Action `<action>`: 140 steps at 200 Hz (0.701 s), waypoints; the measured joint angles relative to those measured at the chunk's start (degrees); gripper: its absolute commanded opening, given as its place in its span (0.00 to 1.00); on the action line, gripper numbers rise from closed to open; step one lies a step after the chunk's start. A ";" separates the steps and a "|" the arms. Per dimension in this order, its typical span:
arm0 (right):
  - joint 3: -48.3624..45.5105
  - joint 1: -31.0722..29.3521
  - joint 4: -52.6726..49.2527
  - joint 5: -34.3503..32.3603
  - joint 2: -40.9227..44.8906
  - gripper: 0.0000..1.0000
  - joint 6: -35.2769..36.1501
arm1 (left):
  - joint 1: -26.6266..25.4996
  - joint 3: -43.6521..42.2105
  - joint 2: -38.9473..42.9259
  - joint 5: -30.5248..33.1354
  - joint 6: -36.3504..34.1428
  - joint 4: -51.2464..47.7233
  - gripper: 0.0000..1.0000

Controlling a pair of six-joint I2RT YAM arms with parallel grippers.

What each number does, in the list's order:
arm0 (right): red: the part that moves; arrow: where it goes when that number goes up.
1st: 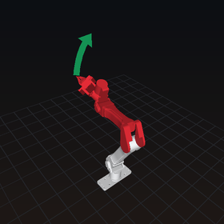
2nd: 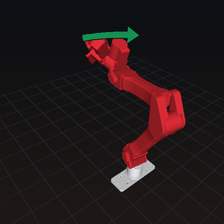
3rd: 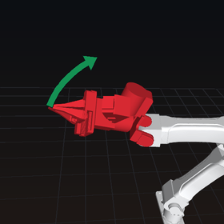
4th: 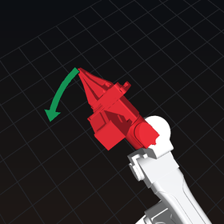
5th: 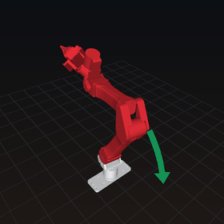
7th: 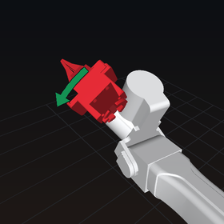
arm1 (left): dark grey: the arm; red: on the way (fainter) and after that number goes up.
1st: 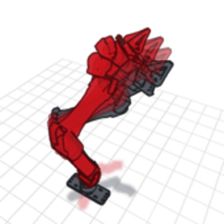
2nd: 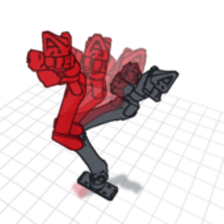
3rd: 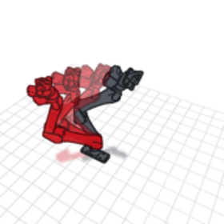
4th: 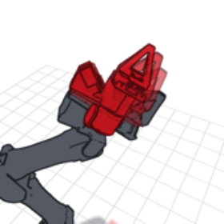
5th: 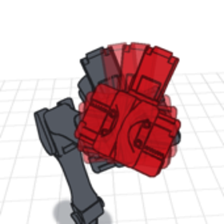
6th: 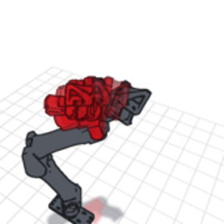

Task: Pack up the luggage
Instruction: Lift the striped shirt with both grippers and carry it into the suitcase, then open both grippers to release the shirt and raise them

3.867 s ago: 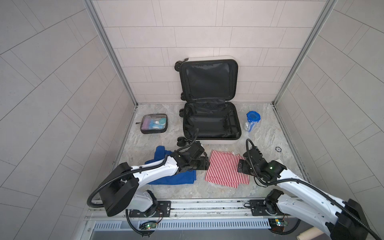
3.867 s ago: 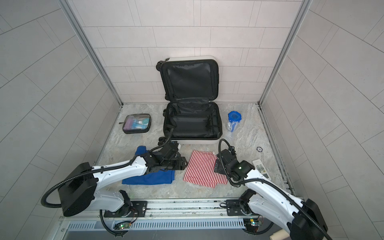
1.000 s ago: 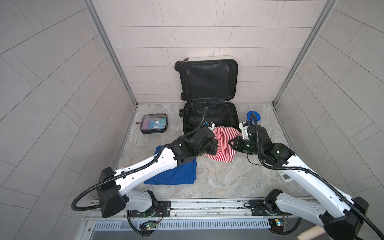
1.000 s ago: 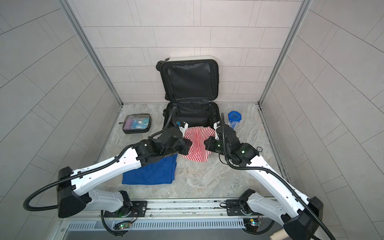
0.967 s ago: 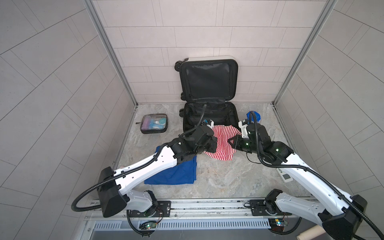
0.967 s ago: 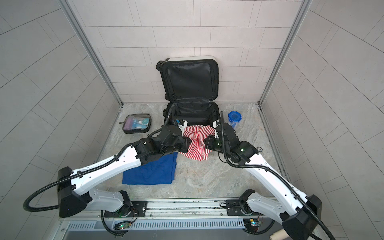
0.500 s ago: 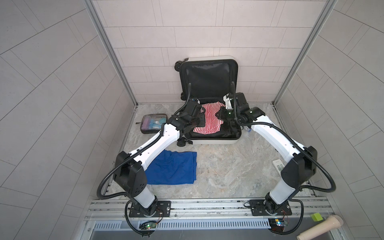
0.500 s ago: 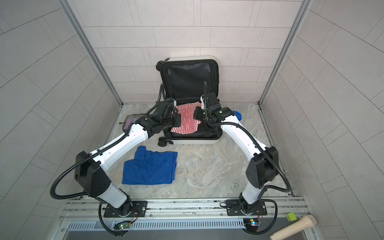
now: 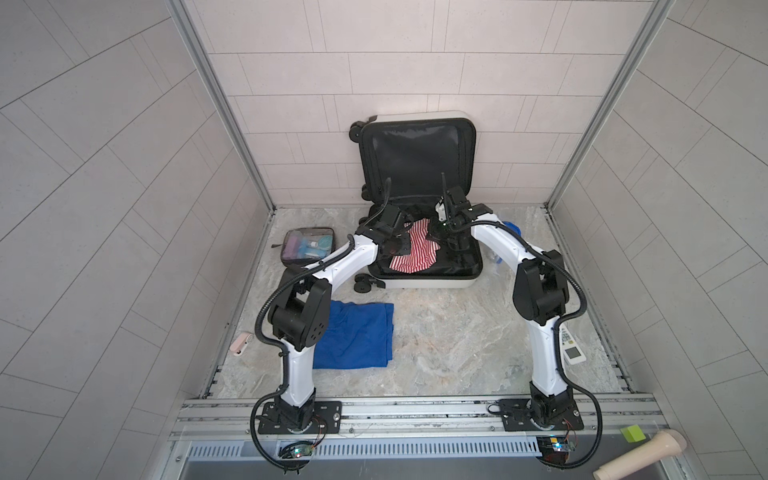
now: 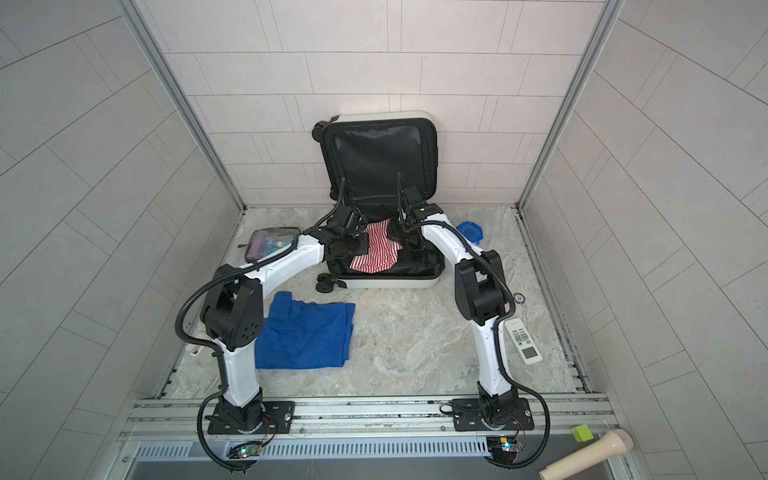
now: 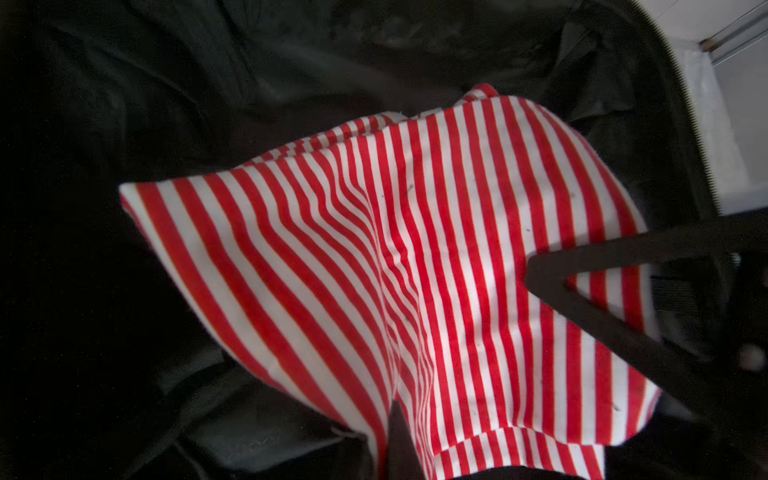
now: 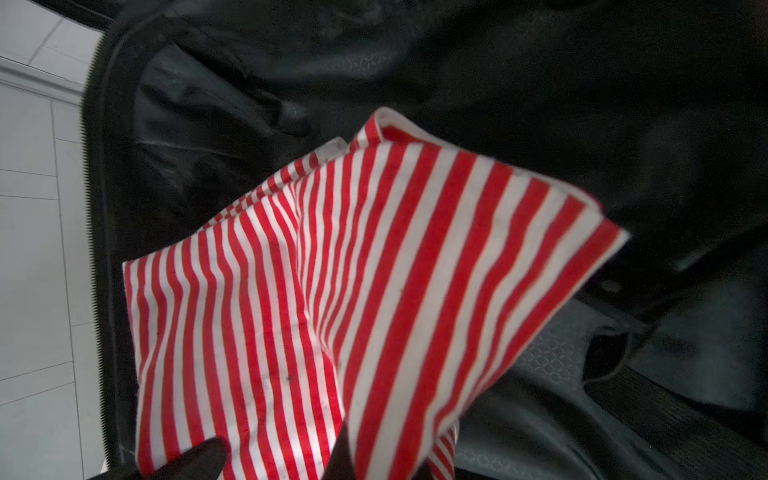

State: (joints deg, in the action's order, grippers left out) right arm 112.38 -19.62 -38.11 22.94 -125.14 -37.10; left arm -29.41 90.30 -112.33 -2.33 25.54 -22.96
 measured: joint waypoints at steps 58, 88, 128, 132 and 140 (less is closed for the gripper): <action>2.89 0.22 -1.81 2.43 -4.66 0.33 1.75 | 2.56 1.31 -2.91 2.67 0.57 -2.23 0.00; 3.02 0.52 -2.45 2.34 -4.66 0.54 2.82 | 3.39 3.96 -4.85 4.46 0.57 -5.03 0.00; 3.02 1.33 -3.37 1.22 -4.11 0.63 3.69 | 3.65 7.87 -7.58 5.44 0.74 -9.46 0.00; 3.02 1.46 -3.63 0.87 -3.85 0.63 3.76 | 3.65 7.98 -7.69 5.53 0.76 -9.62 0.00; 3.02 1.68 -4.15 0.35 -3.30 0.64 3.96 | 3.65 8.07 -7.87 5.68 0.92 -10.03 0.00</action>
State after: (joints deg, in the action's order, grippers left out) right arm 115.39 -17.93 -42.26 23.29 -128.44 -33.15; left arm -25.76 98.37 -120.20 3.36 26.46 -32.99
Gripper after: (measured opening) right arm 0.626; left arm 0.053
